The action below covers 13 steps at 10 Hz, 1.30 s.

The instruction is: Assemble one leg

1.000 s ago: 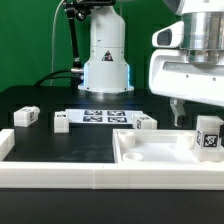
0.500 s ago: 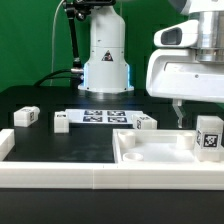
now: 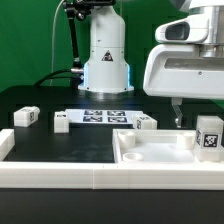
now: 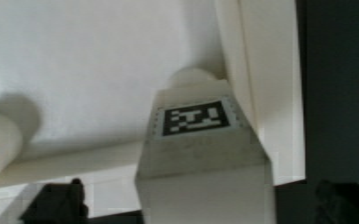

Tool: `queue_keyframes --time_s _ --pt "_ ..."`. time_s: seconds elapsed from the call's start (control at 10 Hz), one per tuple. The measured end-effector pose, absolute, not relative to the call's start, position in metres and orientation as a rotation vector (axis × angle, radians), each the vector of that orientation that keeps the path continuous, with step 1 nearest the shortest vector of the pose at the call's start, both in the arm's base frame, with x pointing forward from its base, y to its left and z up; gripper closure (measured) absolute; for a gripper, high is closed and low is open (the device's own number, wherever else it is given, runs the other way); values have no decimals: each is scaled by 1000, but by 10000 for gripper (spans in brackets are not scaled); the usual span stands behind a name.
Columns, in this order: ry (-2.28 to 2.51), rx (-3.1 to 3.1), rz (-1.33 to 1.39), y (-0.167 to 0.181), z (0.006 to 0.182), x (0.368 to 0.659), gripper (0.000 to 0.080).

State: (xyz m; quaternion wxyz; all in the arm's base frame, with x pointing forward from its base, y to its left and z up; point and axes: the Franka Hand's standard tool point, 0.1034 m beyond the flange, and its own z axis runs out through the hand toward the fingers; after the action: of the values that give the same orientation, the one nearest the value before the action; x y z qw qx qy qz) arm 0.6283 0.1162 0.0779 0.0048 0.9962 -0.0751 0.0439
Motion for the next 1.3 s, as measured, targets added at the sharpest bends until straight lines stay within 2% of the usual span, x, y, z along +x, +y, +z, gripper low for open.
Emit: queue_keyframes --time_s 0.3,0.4,0.5,0.6,0.9,1.3 --pt "-263 3119 137 116 78 628 185" --pt "-290 3117 137 116 78 628 319" --pt "-289 3117 137 115 78 628 510" --pt "-293 3116 137 115 77 628 508" --pt "-695 3066 135 116 77 628 508" --pt "-1379 2843 151 116 77 626 508"
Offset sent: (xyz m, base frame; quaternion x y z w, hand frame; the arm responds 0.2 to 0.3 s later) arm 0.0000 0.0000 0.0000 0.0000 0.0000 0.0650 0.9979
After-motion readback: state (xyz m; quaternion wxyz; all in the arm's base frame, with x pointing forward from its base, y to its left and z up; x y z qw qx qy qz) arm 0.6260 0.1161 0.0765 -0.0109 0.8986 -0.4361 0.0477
